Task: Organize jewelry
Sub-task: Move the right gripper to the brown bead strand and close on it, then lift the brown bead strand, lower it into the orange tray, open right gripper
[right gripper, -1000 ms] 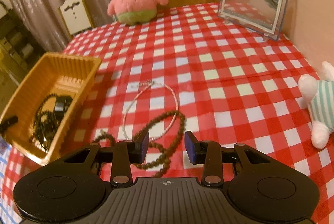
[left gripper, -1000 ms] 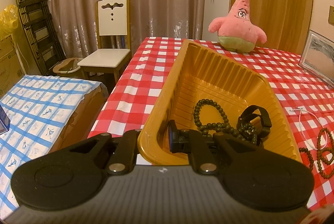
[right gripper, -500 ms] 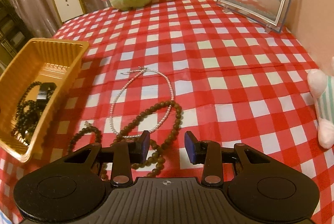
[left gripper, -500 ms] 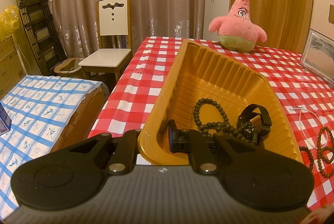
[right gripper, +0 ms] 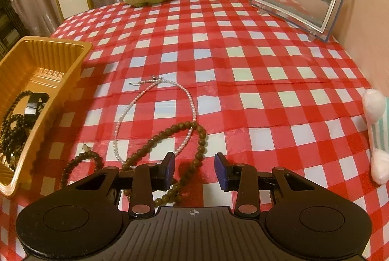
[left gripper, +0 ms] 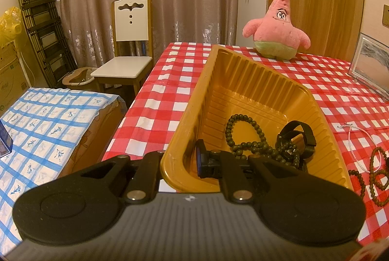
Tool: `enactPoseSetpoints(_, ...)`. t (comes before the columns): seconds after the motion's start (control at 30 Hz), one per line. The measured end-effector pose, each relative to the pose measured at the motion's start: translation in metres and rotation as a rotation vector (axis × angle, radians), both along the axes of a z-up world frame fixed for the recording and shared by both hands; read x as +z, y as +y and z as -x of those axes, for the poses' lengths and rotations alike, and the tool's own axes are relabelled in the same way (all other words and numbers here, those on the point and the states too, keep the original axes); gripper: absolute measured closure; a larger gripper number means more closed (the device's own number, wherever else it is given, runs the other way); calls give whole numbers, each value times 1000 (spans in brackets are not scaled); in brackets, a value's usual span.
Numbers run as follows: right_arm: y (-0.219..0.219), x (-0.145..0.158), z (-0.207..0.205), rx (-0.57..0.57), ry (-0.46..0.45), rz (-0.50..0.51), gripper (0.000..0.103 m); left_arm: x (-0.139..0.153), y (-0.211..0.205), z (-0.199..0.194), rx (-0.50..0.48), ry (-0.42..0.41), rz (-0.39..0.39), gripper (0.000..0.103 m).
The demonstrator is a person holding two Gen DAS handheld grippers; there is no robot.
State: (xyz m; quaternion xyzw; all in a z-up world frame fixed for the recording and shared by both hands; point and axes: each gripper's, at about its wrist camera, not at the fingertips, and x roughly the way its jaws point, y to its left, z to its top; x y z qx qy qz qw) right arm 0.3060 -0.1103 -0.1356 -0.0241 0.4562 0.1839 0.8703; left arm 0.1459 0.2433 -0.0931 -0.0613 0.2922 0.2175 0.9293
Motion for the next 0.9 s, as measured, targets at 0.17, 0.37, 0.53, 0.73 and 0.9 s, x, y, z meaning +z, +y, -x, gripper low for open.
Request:
enactPoseSetpoints(0.17, 3, -3, -1, 2, -3, 16, 66, 0, 0, 1, 0, 0, 1, 92)
enactPoseSetpoints(0.37, 10, -10, -2, 12, -26, 72, 75, 0, 0, 1, -1, 0, -1, 92)
enactPoseSetpoints(0.53, 19, -12, 1, 46, -58, 106, 96, 0, 0, 0, 0, 0, 0, 92)
enactPoseSetpoints(0.73, 17, -11, -1, 35, -43, 67, 97, 0, 0, -1, 1, 1, 0, 92)
enactPoseSetpoints(0.9, 2, 17, 0, 19, -57, -76, 97, 0, 0, 1, -2, 0, -4, 93)
